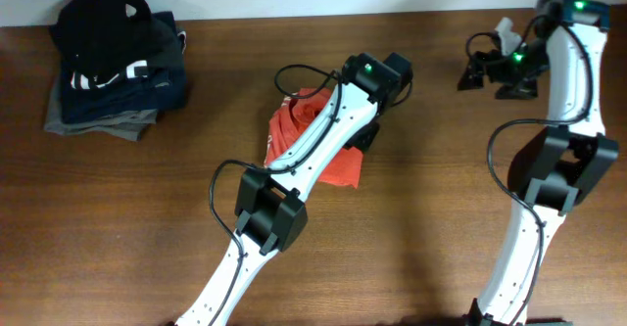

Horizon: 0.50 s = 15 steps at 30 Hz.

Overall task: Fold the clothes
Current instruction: 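Fold the left end rightward over the bundle with the left gripper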

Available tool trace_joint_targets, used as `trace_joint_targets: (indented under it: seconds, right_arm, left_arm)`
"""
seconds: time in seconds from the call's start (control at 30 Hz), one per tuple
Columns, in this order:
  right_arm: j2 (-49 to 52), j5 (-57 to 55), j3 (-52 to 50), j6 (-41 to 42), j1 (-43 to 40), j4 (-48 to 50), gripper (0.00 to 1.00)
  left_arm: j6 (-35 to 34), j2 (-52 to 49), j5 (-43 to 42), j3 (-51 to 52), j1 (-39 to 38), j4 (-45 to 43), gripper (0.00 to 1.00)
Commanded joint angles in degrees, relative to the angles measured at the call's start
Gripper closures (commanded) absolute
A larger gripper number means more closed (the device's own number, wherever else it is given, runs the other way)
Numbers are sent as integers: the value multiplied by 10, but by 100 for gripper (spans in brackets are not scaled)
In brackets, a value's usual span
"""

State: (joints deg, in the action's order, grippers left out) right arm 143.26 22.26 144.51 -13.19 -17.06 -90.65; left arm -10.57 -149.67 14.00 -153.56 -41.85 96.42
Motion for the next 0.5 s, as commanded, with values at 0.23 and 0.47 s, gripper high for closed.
trace_joint_targets:
  seconds: [0.23,0.47]
  right_arm:
    - [-14,-5,-3,7,-21,0,1]
    - [-14,-5,-3,7,-21,0,1]
  left_arm:
    - [-3,28,-3,-13,-42,-30,100]
    - [-3,28,-3,-13,-66,-40,74]
